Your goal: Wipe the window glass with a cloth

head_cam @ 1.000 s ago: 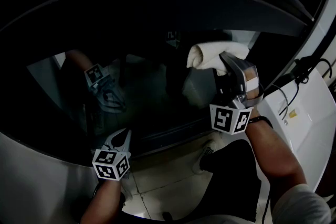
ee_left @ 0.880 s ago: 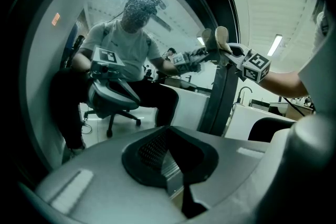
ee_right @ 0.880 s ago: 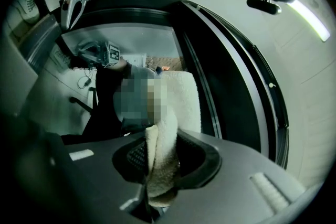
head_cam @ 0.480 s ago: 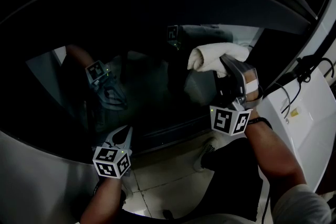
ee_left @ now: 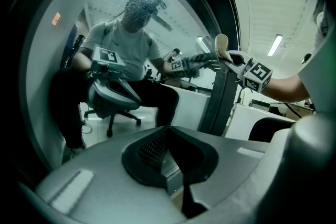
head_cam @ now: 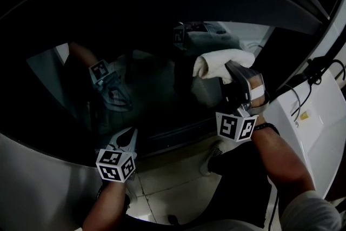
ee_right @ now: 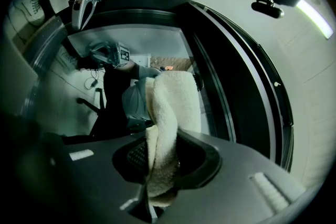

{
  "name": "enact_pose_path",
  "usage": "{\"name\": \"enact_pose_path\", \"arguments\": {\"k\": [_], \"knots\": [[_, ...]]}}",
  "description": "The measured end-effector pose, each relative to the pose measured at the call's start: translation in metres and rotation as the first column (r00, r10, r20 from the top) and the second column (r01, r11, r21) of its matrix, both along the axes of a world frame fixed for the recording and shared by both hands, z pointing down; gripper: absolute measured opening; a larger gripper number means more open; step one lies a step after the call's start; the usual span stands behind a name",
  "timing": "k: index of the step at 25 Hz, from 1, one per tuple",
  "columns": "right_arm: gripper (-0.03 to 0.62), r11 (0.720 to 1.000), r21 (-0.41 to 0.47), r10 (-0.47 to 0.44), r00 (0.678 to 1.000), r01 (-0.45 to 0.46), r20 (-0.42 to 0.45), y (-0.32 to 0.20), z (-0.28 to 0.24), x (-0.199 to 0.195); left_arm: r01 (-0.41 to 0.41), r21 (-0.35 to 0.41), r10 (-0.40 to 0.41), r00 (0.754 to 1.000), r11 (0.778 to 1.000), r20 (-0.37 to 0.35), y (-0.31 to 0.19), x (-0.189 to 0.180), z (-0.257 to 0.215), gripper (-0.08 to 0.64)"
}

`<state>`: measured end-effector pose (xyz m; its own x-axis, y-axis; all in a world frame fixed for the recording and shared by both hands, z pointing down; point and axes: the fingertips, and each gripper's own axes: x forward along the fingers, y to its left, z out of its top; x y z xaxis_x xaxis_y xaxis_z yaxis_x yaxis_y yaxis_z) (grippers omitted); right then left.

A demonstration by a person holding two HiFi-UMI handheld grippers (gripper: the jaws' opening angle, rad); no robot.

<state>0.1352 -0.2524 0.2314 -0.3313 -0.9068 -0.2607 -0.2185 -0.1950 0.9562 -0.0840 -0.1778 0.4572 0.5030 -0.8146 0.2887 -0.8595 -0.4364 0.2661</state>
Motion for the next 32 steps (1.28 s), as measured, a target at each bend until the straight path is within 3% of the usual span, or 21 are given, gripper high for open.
{"name": "enact_pose_path", "arguments": {"k": [32], "knots": [[0.077,0.998,-0.062,0.001,1.000,-0.001,0.006,0.002,0.046,-0.005,-0.006,-0.003,0.006,1.000,1.000,-0.001,0.000,-0.001,0.001,0.017]]}}
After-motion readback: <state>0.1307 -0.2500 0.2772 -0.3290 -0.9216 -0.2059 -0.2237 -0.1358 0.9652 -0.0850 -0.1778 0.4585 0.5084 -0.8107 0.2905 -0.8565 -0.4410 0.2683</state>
